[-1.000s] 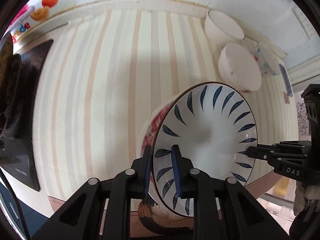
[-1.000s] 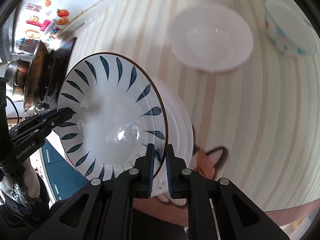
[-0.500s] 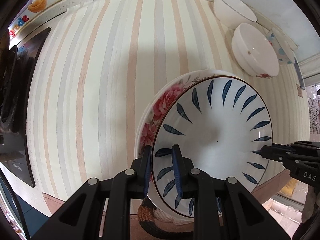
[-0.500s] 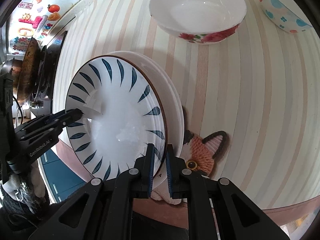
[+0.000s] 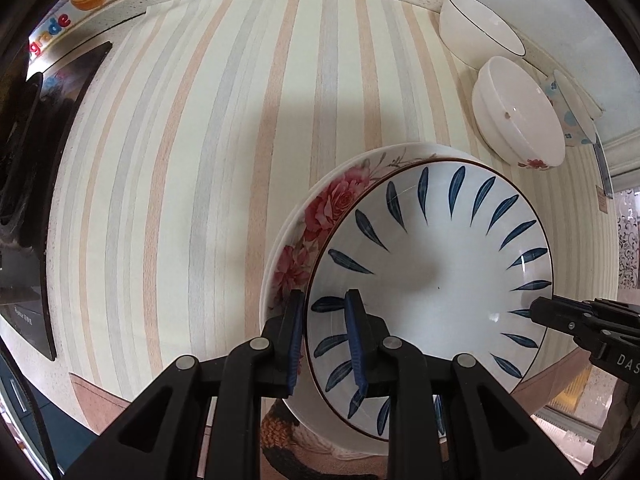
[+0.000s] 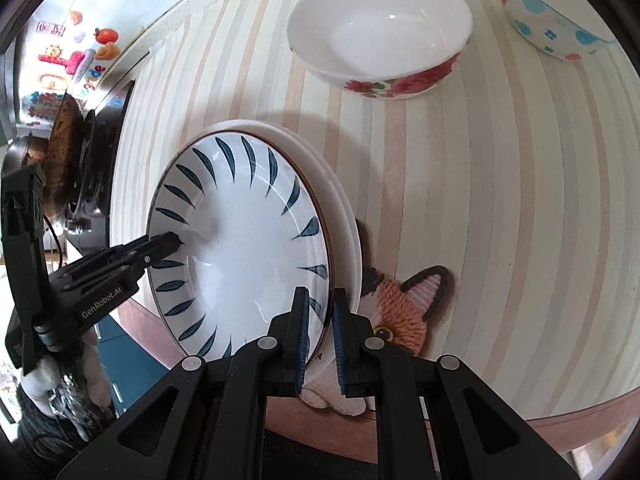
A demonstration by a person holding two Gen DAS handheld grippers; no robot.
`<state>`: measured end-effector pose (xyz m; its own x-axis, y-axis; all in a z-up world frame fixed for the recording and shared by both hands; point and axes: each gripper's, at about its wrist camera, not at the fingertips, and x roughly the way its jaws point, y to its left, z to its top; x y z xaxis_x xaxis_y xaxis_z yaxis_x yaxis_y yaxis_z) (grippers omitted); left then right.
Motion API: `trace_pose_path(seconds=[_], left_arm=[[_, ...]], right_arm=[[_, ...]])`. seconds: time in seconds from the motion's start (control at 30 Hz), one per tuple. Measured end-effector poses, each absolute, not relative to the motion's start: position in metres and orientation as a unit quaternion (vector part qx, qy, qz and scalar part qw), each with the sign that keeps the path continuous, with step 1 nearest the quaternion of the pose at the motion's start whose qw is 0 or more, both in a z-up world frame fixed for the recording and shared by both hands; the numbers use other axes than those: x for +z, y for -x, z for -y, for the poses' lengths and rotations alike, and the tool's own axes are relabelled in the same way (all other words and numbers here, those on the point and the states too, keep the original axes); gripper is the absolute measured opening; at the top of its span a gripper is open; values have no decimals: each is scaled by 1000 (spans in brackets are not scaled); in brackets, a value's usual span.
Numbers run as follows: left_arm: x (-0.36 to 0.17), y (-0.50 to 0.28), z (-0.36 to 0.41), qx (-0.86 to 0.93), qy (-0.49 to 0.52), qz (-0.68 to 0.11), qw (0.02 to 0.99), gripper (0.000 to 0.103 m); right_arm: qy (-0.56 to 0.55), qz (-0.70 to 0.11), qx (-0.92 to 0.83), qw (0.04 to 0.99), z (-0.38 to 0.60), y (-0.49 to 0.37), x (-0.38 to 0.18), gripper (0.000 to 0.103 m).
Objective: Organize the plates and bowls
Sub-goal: 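Lower the blue-striped plate onto the pink-flower plate with both tools and open, then move both tools from the plate stack toward the pink-flower bowl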
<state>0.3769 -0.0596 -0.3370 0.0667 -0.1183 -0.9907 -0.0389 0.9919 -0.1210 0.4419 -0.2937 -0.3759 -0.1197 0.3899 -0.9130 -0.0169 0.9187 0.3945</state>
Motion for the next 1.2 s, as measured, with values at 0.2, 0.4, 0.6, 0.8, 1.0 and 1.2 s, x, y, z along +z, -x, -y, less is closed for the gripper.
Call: trace_pose_path(seconds=[0.2, 0.4, 0.6, 0.8, 1.0, 1.2], left_arm=[[-336, -377, 57, -18, 68, -682, 728, 19], [-332, -374, 49, -3, 78, -677, 732, 19], [-298, -351, 47, 2, 64, -650, 757, 19], [-239, -316, 50, -11, 43, -620, 784, 19], [-184, -275, 51, -37, 32, -597, 801, 19], [-144, -242, 51, -70, 43, -589, 804, 19]], right_arm=[[-137, -722, 152, 661, 296, -440, -372, 14], [-138, -711, 141, 675, 302, -435, -366, 14], [-117, -699, 125, 694, 300, -423, -351, 14], [-108, -682, 113, 714, 287, -392, -319, 14], [-110, -645, 112, 748, 270, -350, -256, 14], [-112, -609, 116, 777, 258, -302, -190, 14]])
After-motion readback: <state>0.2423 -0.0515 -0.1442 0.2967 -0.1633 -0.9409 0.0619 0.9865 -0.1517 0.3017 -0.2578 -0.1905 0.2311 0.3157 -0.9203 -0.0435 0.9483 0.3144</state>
